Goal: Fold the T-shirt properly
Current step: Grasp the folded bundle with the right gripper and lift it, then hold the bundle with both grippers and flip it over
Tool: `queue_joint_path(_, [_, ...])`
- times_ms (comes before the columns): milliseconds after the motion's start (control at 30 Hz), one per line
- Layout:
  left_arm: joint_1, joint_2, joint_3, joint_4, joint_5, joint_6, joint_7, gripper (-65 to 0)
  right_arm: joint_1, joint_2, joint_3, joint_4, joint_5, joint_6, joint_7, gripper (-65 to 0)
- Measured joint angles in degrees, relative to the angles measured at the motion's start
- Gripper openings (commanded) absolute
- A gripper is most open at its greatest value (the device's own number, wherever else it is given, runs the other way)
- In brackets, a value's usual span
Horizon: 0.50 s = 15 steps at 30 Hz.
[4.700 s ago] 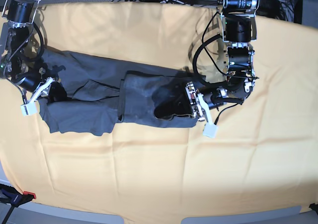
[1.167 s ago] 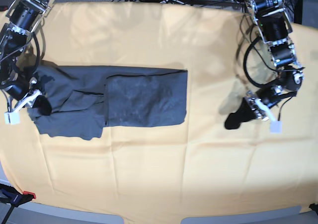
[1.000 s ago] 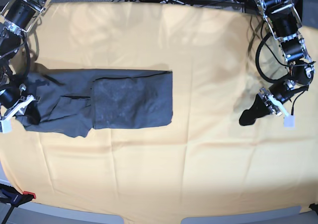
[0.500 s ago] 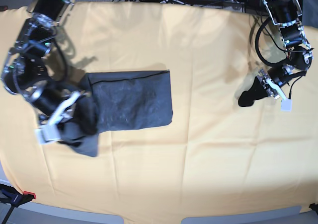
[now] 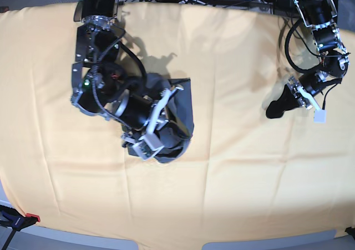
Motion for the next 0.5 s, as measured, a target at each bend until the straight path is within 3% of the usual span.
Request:
queue_joint_path(100, [0.00, 0.00, 0.00, 0.00, 0.00, 0.00, 0.00, -65.0, -0.04, 0.15, -3.61, -4.42, -2.10, -0.63, 3.58, -65.0])
queue_joint_path(133, [0.00, 0.00, 0.00, 0.00, 0.02, 0.00, 0.00, -65.0, -0.02, 0.15, -4.74, -5.79, -1.90, -0.52, 4.02, -59.9])
queue_joint_path(233, [0.00, 0.00, 0.00, 0.00, 0.00, 0.00, 0.02, -65.0, 0.00, 0.31, -9.75, -8.63, -1.97, -0.48, 3.61, -25.8])
queue_joint_path(267, [0.00, 0.00, 0.00, 0.00, 0.00, 0.00, 0.00, -65.0, 0.00, 0.33, -12.04, -8.79, -2.01, -0.50, 2.36, -18.7])
queue_joint_path(333, [0.00, 0.02, 0.00, 0.00, 0.02, 0.00, -0.02, -65.0, 0.50, 0.44, -17.35, -8.81, -1.73, 0.17, 0.87, -17.0])
queue_joint_path(400, [0.00, 0.02, 0.00, 0.00, 0.00, 0.02, 0.00, -65.0, 2.38, 0.46, -22.29, -8.81, -1.86, 2.91, -0.35, -17.0])
queue_joint_path(500, [0.02, 0.00, 0.00, 0.00, -0.07, 0.00, 0.00, -65.0, 6.80, 0.15, -26.14, -8.79, -1.36, 2.51, 0.24, -17.0])
